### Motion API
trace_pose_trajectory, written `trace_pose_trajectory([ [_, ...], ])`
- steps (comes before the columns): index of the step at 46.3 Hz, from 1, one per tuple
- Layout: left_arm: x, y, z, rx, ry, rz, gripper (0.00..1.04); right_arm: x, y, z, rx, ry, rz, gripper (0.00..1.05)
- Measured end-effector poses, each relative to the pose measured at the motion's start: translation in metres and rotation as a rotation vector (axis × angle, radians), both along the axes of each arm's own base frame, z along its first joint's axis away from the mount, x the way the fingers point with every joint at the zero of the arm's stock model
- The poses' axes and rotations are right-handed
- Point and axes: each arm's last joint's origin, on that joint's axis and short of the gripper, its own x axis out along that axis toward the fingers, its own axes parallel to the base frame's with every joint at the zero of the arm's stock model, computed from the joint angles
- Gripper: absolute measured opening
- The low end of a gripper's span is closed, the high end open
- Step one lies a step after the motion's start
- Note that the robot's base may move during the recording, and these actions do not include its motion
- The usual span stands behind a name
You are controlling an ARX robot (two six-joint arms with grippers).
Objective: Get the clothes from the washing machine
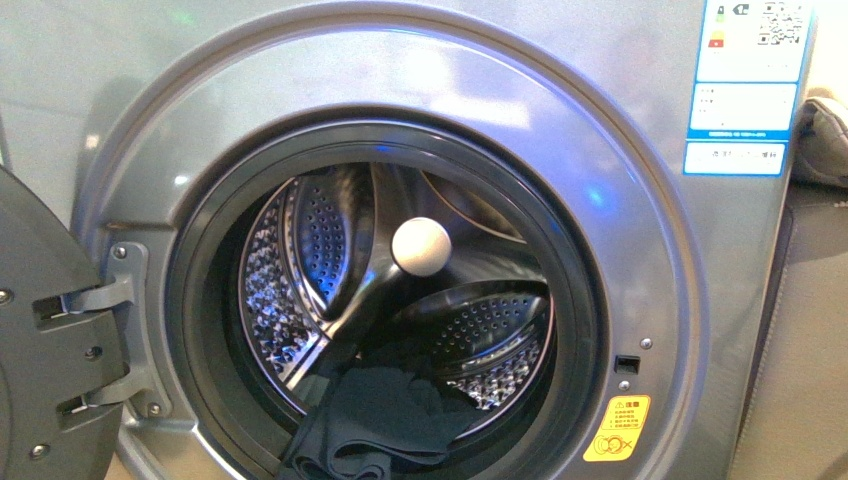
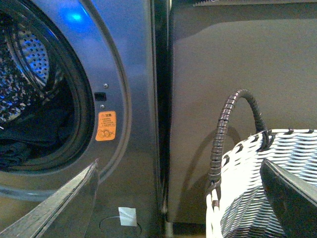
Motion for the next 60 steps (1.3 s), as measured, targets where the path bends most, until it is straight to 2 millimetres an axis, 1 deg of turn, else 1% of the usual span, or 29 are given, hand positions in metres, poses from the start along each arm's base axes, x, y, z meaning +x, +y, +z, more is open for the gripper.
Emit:
trace_pose_trajectory([
  [6, 0.014, -0.004, 0.026, 0.014, -0.066, -0.026, 0.98, 0.0, 0.0, 0.0, 0.0, 0.0, 0.0, 0.97],
  [8, 0.022, -0.007, 0.037, 0.022, -0.089, -0.035, 0.98, 0.0, 0.0, 0.0, 0.0, 0.0, 0.0, 0.97],
  [10, 0.028, -0.009, 0.042, 0.027, -0.097, -0.038, 0.98, 0.0, 0.0, 0.0, 0.0, 0.0, 0.0, 0.97],
  [12, 0.038, -0.013, 0.05, 0.033, -0.106, -0.043, 0.98, 0.0, 0.0, 0.0, 0.0, 0.0, 0.0, 0.97],
  [14, 0.045, -0.017, 0.054, 0.038, -0.111, -0.051, 0.98, 0.0, 0.0, 0.0, 0.0, 0.0, 0.0, 0.97],
  [19, 0.069, -0.03, 0.065, 0.06, -0.127, -0.083, 0.98, 0.0, 0.0, 0.0, 0.0, 0.0, 0.0, 0.97],
  [22, 0.085, -0.038, 0.069, 0.074, -0.128, -0.089, 0.98, 0.0, 0.0, 0.0, 0.0, 0.0, 0.0, 0.97],
  [24, 0.099, -0.045, 0.07, 0.086, -0.123, -0.103, 0.98, 0.0, 0.0, 0.0, 0.0, 0.0, 0.0, 0.97],
  [28, 0.136, -0.058, 0.061, 0.126, -0.047, -0.099, 0.98, 0.0, 0.0, 0.0, 0.0, 0.0, 0.0, 0.97],
  [31, 0.154, -0.063, 0.053, 0.135, -0.002, -0.101, 0.98, 0.0, 0.0, 0.0, 0.0, 0.0, 0.0, 0.97],
  [35, 0.183, -0.074, 0.044, 0.143, 0.037, -0.119, 0.98, 0.0, 0.0, 0.0, 0.0, 0.0, 0.0, 0.97],
  [41, 0.213, -0.087, 0.039, 0.152, 0.053, -0.133, 0.98, 0.0, 0.0, 0.0, 0.0, 0.0, 0.0, 0.97],
  [42, 0.215, -0.088, 0.038, 0.152, 0.054, -0.134, 0.98, 0.0, 0.0, 0.0, 0.0, 0.0, 0.0, 0.97],
  [46, 0.238, -0.096, 0.031, 0.155, 0.075, -0.138, 0.98, 0.0, 0.0, 0.0, 0.0, 0.0, 0.0, 0.97],
  [52, 0.266, -0.103, 0.017, 0.167, 0.117, -0.131, 0.98, 0.0, 0.0, 0.0, 0.0, 0.0, 0.0, 0.97],
  [60, 0.303, -0.113, -0.007, 0.185, 0.212, -0.134, 0.98, 0.0, 0.0, 0.0, 0.0, 0.0, 0.0, 0.97],
])
